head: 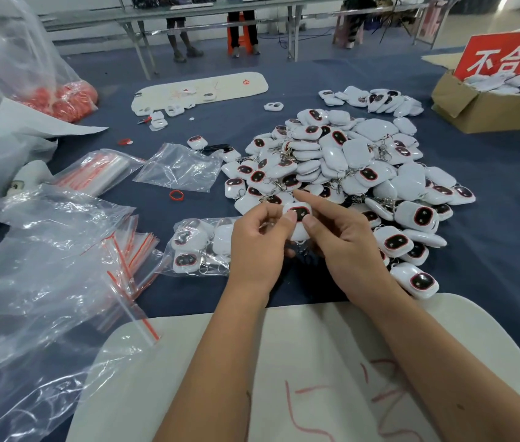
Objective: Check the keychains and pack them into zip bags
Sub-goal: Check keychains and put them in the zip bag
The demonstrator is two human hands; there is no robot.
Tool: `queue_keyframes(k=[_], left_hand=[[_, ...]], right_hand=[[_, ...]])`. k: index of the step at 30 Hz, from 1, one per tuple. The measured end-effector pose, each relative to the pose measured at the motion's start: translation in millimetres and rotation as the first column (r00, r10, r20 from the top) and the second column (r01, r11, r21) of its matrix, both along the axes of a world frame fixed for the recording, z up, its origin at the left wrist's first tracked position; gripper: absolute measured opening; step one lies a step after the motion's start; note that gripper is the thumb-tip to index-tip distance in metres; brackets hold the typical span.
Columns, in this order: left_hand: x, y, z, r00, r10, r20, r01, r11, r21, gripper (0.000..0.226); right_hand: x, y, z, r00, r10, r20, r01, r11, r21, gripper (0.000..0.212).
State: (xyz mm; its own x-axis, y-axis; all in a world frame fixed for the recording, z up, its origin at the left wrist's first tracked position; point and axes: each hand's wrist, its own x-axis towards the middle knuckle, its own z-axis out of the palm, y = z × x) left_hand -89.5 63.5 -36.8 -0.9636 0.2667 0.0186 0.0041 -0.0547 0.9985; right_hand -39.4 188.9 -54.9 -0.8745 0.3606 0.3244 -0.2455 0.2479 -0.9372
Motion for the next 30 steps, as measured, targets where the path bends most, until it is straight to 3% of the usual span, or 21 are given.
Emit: queue_keyframes(k=[12,22,30], left_hand=[[-2.1,-3.0,1.0,0.995,-0.083,0.054,0.083,0.996,0.016,0.014],[-3.7,-6.9,3.1,0.986,-0.096,0.139,0.093,0.995,0.031,0.014],[-1.4,-4.0,-0.3,0.998,-0.068,0.012,0.068,0.998,0.0,0.012]], right_hand=[[4.3,-2.4,5.6,0.999,0.034,-0.005,-0.034,0.998,-0.05,0.03],[5.9,-3.6,9.0,0.992,0.123,0.035,-0.116,0.982,-0.152,0.036],[5.6,-3.8,9.0,0.998,0.057,0.037,-0.051,0.988,-0.145,0.029]])
